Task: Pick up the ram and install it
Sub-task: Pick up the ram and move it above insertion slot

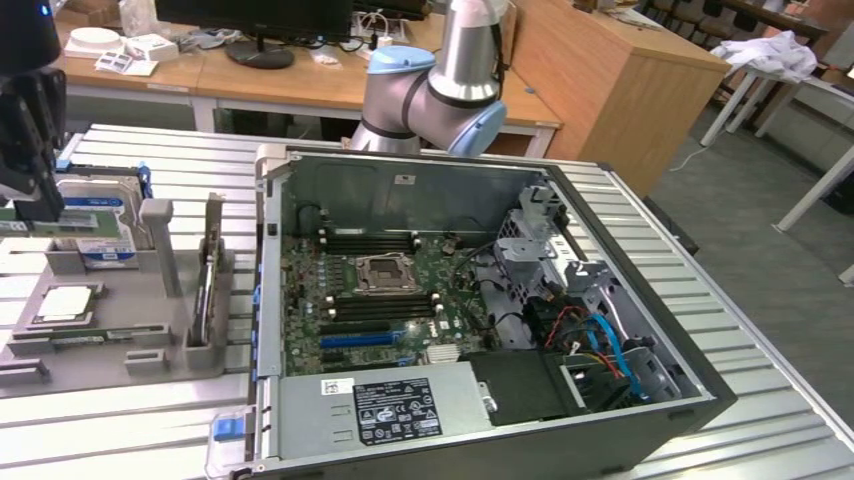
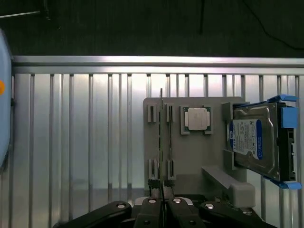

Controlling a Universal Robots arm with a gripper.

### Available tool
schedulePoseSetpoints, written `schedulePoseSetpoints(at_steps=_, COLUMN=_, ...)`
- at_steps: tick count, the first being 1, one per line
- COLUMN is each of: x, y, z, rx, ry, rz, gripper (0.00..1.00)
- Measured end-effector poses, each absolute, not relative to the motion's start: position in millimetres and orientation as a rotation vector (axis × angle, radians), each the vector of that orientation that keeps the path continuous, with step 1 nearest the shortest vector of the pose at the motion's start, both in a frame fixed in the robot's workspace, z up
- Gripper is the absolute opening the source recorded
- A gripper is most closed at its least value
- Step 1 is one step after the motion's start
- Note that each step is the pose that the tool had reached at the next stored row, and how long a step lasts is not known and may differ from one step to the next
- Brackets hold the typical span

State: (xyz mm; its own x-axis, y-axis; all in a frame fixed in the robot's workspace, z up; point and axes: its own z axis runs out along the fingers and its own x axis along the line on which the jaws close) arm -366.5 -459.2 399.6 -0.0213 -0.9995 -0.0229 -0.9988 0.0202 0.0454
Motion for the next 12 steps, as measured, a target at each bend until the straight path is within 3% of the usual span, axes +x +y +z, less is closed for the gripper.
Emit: schedulePoseSetpoints(at_steps=12, x=-366.5, y=-459.2, z=413.1, rx=2.187, ry=-2.233, rz=-0.076, gripper=0.12)
